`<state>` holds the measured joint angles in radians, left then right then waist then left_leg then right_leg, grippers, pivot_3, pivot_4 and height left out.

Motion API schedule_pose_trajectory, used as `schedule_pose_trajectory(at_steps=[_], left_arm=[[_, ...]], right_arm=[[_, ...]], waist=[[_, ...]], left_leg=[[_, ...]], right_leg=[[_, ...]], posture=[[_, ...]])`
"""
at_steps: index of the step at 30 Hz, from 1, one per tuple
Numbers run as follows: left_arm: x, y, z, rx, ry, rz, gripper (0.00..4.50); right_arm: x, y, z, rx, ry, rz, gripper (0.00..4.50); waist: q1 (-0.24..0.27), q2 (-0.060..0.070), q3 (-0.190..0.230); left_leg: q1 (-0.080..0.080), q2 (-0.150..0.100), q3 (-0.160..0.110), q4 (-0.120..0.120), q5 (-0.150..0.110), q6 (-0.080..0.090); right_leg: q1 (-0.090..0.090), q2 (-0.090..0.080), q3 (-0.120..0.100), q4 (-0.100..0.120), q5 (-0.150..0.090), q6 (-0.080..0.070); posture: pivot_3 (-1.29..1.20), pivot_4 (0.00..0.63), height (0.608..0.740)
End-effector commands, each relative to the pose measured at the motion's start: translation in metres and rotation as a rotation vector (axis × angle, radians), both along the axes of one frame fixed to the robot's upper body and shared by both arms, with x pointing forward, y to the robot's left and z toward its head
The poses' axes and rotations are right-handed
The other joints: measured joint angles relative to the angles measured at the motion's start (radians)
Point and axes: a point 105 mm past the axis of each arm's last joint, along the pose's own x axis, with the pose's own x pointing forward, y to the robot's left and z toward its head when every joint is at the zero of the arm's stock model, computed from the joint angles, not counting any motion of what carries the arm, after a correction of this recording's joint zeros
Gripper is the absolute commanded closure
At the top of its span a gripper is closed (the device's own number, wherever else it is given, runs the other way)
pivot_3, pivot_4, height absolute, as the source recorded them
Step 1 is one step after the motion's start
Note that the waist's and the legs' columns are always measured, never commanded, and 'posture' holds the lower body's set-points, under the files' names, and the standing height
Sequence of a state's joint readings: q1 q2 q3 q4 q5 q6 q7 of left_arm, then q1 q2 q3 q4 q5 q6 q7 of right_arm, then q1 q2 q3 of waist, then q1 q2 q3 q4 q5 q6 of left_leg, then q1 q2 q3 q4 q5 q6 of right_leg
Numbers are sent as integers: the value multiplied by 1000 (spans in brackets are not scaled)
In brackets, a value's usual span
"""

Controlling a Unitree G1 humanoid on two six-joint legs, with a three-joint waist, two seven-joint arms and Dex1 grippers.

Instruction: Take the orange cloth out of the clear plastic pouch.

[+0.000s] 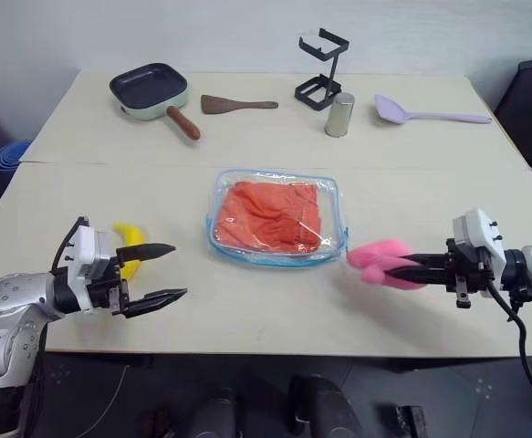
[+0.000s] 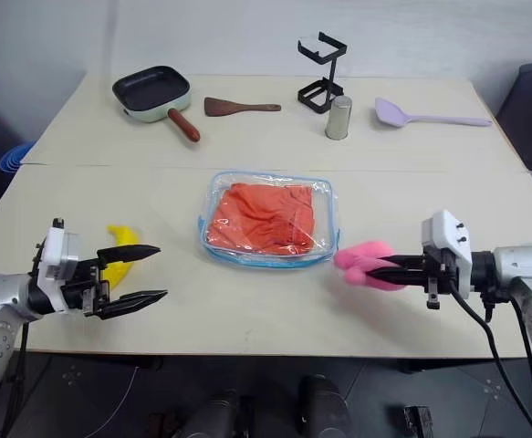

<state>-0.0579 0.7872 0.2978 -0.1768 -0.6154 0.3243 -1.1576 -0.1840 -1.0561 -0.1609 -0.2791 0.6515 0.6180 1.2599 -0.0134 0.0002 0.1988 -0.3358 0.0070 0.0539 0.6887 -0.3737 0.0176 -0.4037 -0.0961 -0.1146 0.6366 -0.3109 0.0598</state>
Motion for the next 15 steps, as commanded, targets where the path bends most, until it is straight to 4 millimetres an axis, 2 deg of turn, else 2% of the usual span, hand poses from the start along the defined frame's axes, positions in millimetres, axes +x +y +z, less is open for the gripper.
schedule_pose_trajectory(at_steps=[1,4,7,10,13,15], left_arm=[[2,-1,1,3,-23,1,0],[5,-6,0,-9,-21,-8,0],[6,-10,0,-16,-24,-14,0],[6,-10,1,-21,-27,-14,0],[6,-8,-1,-21,-20,-8,0],[6,-8,-2,-21,-15,-7,0]], right_arm=[[-10,26,-10,15,129,4,4186],[0,58,-24,99,110,-5,4186],[12,68,-39,74,15,-36,4186],[12,76,-44,93,-24,-4,3507],[6,83,-48,96,-69,46,2387],[0,87,-48,103,-86,81,1829]], waist=[[4,0,0],[10,-1,-1],[13,-1,0],[16,-1,-1],[14,-1,-1],[14,-1,-1]], left_leg=[[0,0,0,0,0,0],[0,0,0,-1,0,0],[-1,-1,0,-1,0,0],[-5,-2,0,-1,0,0],[-5,-2,1,-1,0,0],[-5,-2,1,-1,0,0]], right_leg=[[0,0,0,0,0,0],[0,0,0,-1,0,0],[-2,0,0,-1,0,0],[-6,0,0,0,0,1],[-5,0,0,-1,1,1],[-5,0,0,-1,1,1]], posture=[[0,150,740],[0,150,740],[0,150,740],[0,150,740],[0,150,740],[0,150,740]])
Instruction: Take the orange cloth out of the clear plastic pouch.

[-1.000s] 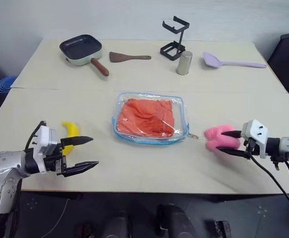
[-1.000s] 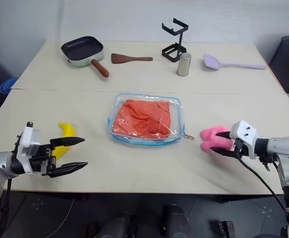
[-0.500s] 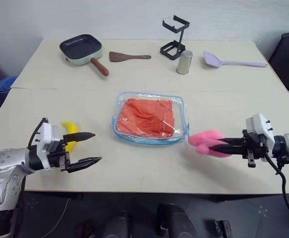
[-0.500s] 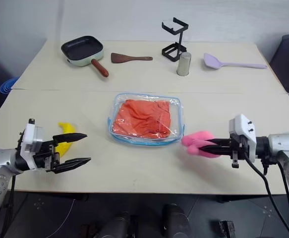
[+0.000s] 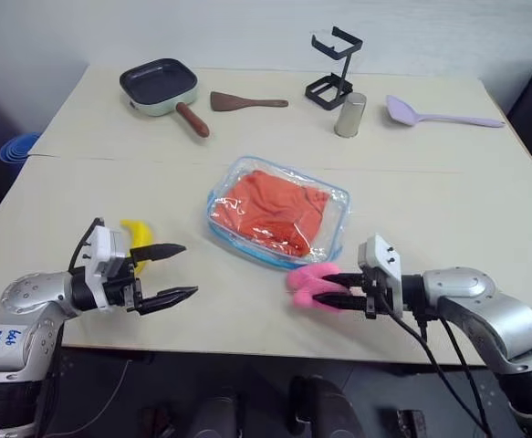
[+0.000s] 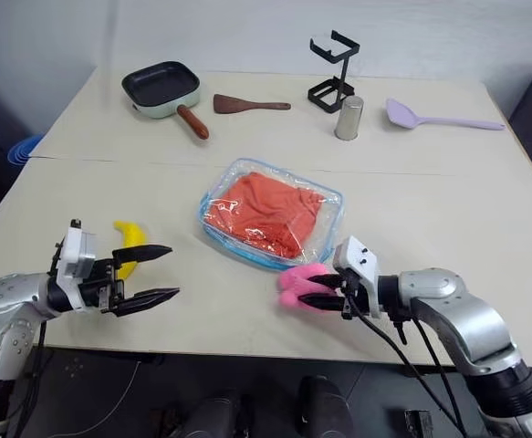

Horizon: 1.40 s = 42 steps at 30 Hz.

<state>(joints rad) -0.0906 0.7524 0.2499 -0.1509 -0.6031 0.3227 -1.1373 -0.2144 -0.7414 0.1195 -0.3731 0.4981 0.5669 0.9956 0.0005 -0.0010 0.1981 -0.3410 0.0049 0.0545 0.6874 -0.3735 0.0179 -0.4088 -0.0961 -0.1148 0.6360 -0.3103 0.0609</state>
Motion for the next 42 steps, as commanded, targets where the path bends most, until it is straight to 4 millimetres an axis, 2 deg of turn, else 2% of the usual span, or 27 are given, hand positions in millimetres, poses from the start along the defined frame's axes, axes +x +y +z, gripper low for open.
schedule_pose_trajectory(at_steps=[1,3,6,8,10,13,14,17,18,20,22,26,30,32,34,38,42], left_arm=[[-2,1,4,8,-29,-2,0],[-2,0,4,8,-26,-2,0],[-3,1,3,13,-18,-3,0],[-4,3,2,20,-16,-4,0],[-7,4,0,68,-3,-39,0],[-10,-4,-1,145,-40,-106,0],[-8,-16,1,164,-84,-149,0],[0,-55,4,164,-194,-246,0],[3,-67,2,159,-203,-266,0],[12,-103,-9,147,-208,-342,0],[21,-128,-16,148,-223,-376,0],[34,-177,-27,148,-218,-445,0],[44,-200,-35,203,-240,-449,0],[43,-216,-41,200,-200,-477,405],[38,-221,-46,206,-171,-513,965],[31,-219,-54,226,-145,-549,2020],[25,-210,-56,224,-132,-560,3180]], right_arm=[[-13,6,3,3,-48,81,1500],[-20,5,5,-7,-62,117,844],[-27,0,26,42,-138,156,17],[-30,-7,49,144,-206,168,17],[-28,-31,63,132,-217,150,17],[-26,-55,72,112,-159,116,17],[-23,-67,70,70,-147,86,17],[-13,-93,64,-51,-281,49,17],[-10,-99,61,-85,-337,47,17],[1,-115,57,-125,-422,-15,17],[6,-125,52,-146,-452,-47,17],[2,-124,43,-168,-436,-25,17],[-2,-119,36,-225,-443,32,17],[7,-115,32,-306,-486,60,0],[15,-110,31,-347,-530,82,0],[44,-94,33,-422,-675,99,0],[68,-61,32,-430,-785,195,0]], waist=[[0,0,0],[-2,0,0],[-1,0,0],[-1,0,0],[0,0,0],[3,0,0],[3,0,0],[22,0,0],[23,0,0],[26,0,0],[26,0,0],[25,0,0],[21,0,0],[22,0,0],[23,0,0],[20,0,0],[19,0,0]], left_leg=[[0,0,0,0,0,0],[1,0,0,0,0,0],[1,0,0,0,0,0],[1,0,0,0,0,0],[2,0,0,0,0,0],[2,0,0,0,0,1],[2,0,0,0,0,1],[4,0,-1,-1,0,1],[4,0,-1,-1,0,2],[5,-1,-1,-1,-1,3],[5,-3,0,-1,0,4],[4,-3,1,-1,1,6],[5,-3,2,-1,2,6],[6,-3,2,-1,2,6],[6,-4,2,1,2,6],[5,-3,1,3,2,6],[5,-3,0,4,2,5]], right_leg=[[0,0,0,0,0,0],[1,0,0,0,0,0],[1,0,0,0,0,0],[1,0,0,0,0,0],[1,0,0,0,0,0],[2,0,0,-1,0,0],[2,0,0,-1,0,0],[7,0,-1,-6,1,1],[8,0,-2,-7,1,2],[10,0,-1,-8,2,4],[11,0,-2,-8,3,6],[11,0,-3,-8,5,8],[11,0,-2,-8,5,9],[11,0,-2,-9,5,9],[12,0,-1,-8,5,9],[12,0,-2,-8,5,9],[12,0,-2,-8,5,9]], posture=[[0,150,740],[0,150,740],[0,150,740],[0,150,740],[0,150,740],[0,150,740],[0,150,740],[0,150,740],[0,150,740],[0,150,740],[0,150,740],[0,150,740],[0,150,740],[0,150,740],[0,150,740],[0,150,740],[0,150,740]])
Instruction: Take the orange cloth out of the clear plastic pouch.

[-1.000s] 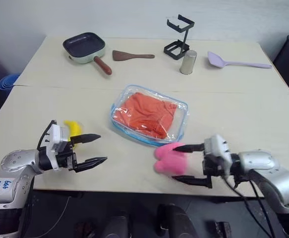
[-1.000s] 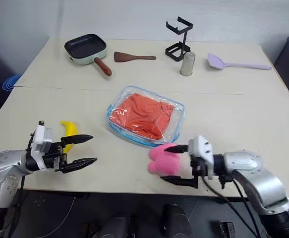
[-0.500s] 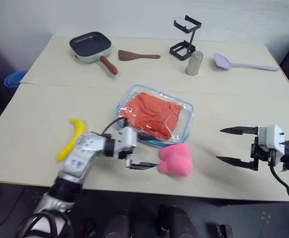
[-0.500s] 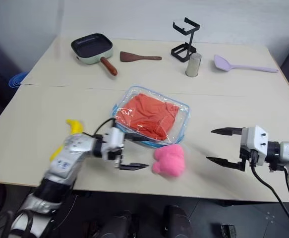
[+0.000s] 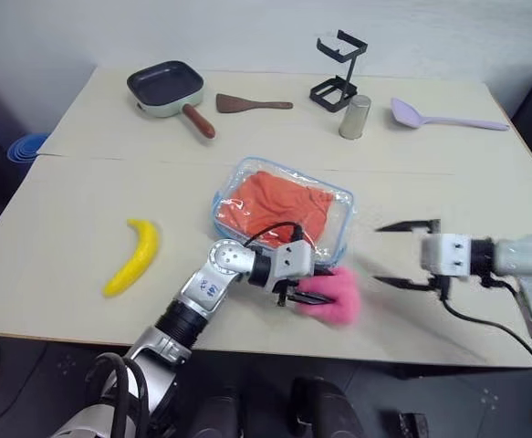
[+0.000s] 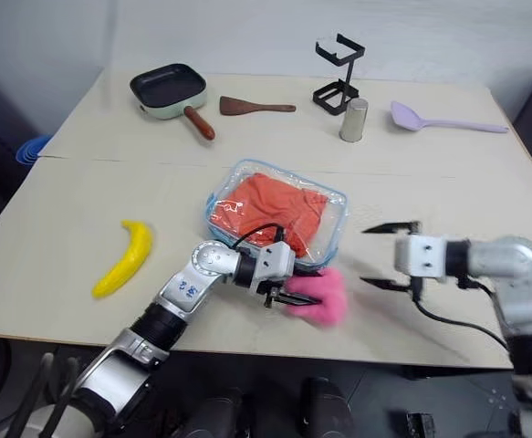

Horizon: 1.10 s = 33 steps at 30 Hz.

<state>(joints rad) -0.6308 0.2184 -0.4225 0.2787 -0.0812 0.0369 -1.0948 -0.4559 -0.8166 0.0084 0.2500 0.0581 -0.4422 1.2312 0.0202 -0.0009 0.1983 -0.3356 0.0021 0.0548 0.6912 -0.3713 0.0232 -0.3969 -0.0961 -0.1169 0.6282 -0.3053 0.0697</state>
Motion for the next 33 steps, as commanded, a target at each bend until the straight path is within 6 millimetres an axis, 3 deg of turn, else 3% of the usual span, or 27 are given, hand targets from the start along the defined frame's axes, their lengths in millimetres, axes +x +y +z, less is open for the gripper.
schedule_pose_trajectory(at_steps=[1,5,7,13,20,21,29,33], left_arm=[[-8,7,-8,24,35,-13,3448],[-6,18,-3,3,48,21,4469],[-5,23,2,-21,59,31,4469],[-12,48,19,-73,97,32,4500],[-4,94,24,-82,119,162,4500],[-1,102,24,-77,116,192,4500],[5,147,31,-84,132,315,4500],[19,184,52,-126,118,451,4500]], right_arm=[[12,25,-2,-46,-75,103,0],[19,53,-11,-113,-101,239,0],[24,64,-16,-141,-96,273,0],[34,68,-19,-192,-63,270,1968],[36,40,-20,-220,-42,217,4338],[37,38,-18,-213,-53,209,4489],[32,24,-13,-201,-73,203,4489],[26,13,-9,-206,-87,211,4489]], waist=[[-1,0,0],[2,0,0],[-1,0,0],[-27,0,0],[-26,0,0],[-26,0,0],[-24,1,1],[-23,1,1]], left_leg=[[0,0,0,0,0,0],[-2,0,-2,2,0,0],[-3,0,-2,2,0,0],[-2,1,-3,3,0,0],[-2,1,-4,4,0,0],[-2,1,-5,4,0,0],[-3,1,-5,4,0,0],[-3,1,-6,4,0,0]], right_leg=[[0,0,0,0,0,0],[0,-1,-1,0,0,0],[0,-1,-2,0,0,0],[1,0,-3,1,0,0],[1,-1,-3,1,0,0],[1,-1,-3,1,0,0],[1,-1,-3,0,0,0],[1,-2,-3,0,0,0]], posture=[[0,150,740],[0,150,740],[0,150,740],[0,150,740],[0,150,740],[0,150,740],[0,150,740],[0,150,740]])
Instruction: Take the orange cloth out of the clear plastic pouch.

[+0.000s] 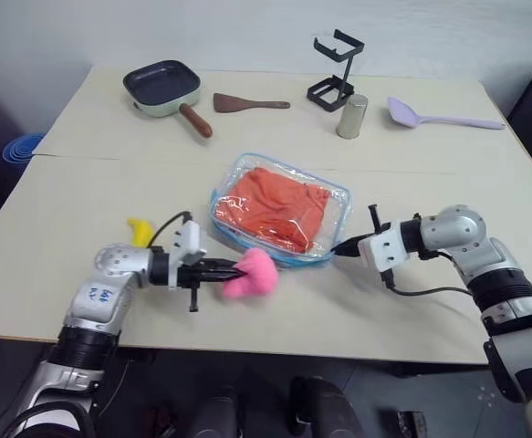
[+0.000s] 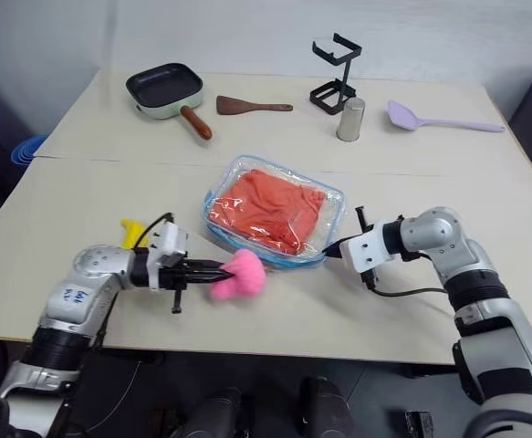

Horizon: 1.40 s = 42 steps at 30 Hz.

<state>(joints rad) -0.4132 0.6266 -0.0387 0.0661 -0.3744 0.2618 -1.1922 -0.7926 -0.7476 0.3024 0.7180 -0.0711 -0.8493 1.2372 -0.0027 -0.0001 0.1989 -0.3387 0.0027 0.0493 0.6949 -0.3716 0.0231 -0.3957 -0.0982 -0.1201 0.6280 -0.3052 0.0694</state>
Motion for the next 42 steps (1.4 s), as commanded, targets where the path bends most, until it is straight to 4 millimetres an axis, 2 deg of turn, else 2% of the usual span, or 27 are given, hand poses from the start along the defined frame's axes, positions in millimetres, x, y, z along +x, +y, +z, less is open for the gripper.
schedule_pose_trajectory(at_steps=[1,5,8,11,13,14,15,16,18,21,24,25,28,29,30,33,37,39,42], left_arm=[[15,42,28,-37,-43,146,4500],[28,86,47,-28,-46,282,4500],[33,112,53,27,-44,363,4500],[43,131,57,69,-74,446,4500],[45,131,60,47,-75,436,4500],[42,126,59,31,-51,399,4245],[42,122,60,43,-76,380,3948],[43,118,59,66,-73,375,3750],[40,113,57,117,-74,343,3074],[36,109,63,330,-277,238,2158],[33,96,83,414,-439,115,1201],[34,90,90,420,-483,83,1010],[31,67,93,457,-540,-66,999],[31,56,90,446,-542,-112,999],[30,43,86,418,-530,-154,999],[32,11,56,407,-501,-278,999],[51,-24,34,406,-525,-277,999],[56,-32,29,402,-537,-278,999],[59,-36,23,417,-552,-291,1557]], right_arm=[[-6,-20,10,7,-26,-15,4489],[-14,-33,13,-4,-19,-7,4489],[-22,-45,14,-15,-5,2,4489],[-23,-56,16,-8,-2,-29,4489],[-20,-62,19,37,-3,-76,4489],[-19,-64,21,95,45,-115,4498],[-21,-64,24,140,62,-127,4299],[-23,-66,26,189,110,-153,4078],[-31,-69,26,242,191,-183,3491],[-46,-77,38,384,194,-253,2513],[-73,-88,39,432,252,-330,1469],[-84,-88,39,457,287,-353,1208],[-111,-73,37,503,349,-371,206],[-118,-66,35,515,368,-372,41],[-124,-59,34,532,381,-371,41],[-136,-39,23,576,416,-366,41],[-143,-15,12,605,430,-353,41],[-143,-9,10,609,423,-348,41],[-143,-4,8,620,410,-351,0]], waist=[[-1,0,0],[-2,0,0],[-1,0,0],[-1,0,0],[-1,0,0],[-1,0,0],[-1,0,0],[0,0,0],[4,0,0],[5,0,0],[16,1,0],[25,1,1],[32,1,0],[32,1,0],[31,1,0],[31,1,0],[28,0,1],[29,0,1],[28,0,1]], left_leg=[[0,0,0,0,0,0],[0,0,0,0,0,0],[0,0,0,0,0,0],[0,0,0,-1,0,0],[0,0,0,-1,0,0],[0,0,0,-1,0,0],[-1,0,0,-1,0,0],[-1,0,0,-1,0,0],[-4,0,-3,-1,0,0],[-9,0,-7,1,0,0],[-14,0,-10,3,0,0],[-13,0,-10,3,0,0],[-14,-1,-11,4,0,0],[-14,-2,-10,4,0,0],[-13,-2,-10,3,0,0],[-11,-2,-10,4,0,0],[-12,-3,-10,4,0,1],[-12,-3,-10,4,0,1],[-12,-3,-10,4,0,1]], right_leg=[[0,0,0,0,0,0],[0,0,-1,0,0,0],[0,0,-1,0,0,0],[0,0,-1,0,0,0],[0,0,-1,1,0,0],[0,0,-1,1,0,0],[0,0,-2,2,0,0],[0,0,-2,2,0,0],[-1,0,-5,2,0,0],[-2,0,-9,0,0,0],[-5,0,-12,1,0,0],[-5,0,-12,0,0,0],[-4,0,-13,0,0,0],[-4,-1,-13,0,1,1],[-3,-1,-12,0,1,1],[0,0,-12,0,1,2],[-1,0,-12,0,2,3],[-1,1,-12,0,2,3],[-1,0,-12,0,2,3]], posture=[[0,150,740],[0,150,740],[0,150,740],[0,150,740],[0,150,740],[0,150,740],[0,150,740],[0,150,740],[0,150,740],[0,150,740],[0,150,740],[0,150,740],[0,150,740],[0,150,740],[0,150,740],[0,150,740],[0,150,740],[0,150,740],[0,150,740]])
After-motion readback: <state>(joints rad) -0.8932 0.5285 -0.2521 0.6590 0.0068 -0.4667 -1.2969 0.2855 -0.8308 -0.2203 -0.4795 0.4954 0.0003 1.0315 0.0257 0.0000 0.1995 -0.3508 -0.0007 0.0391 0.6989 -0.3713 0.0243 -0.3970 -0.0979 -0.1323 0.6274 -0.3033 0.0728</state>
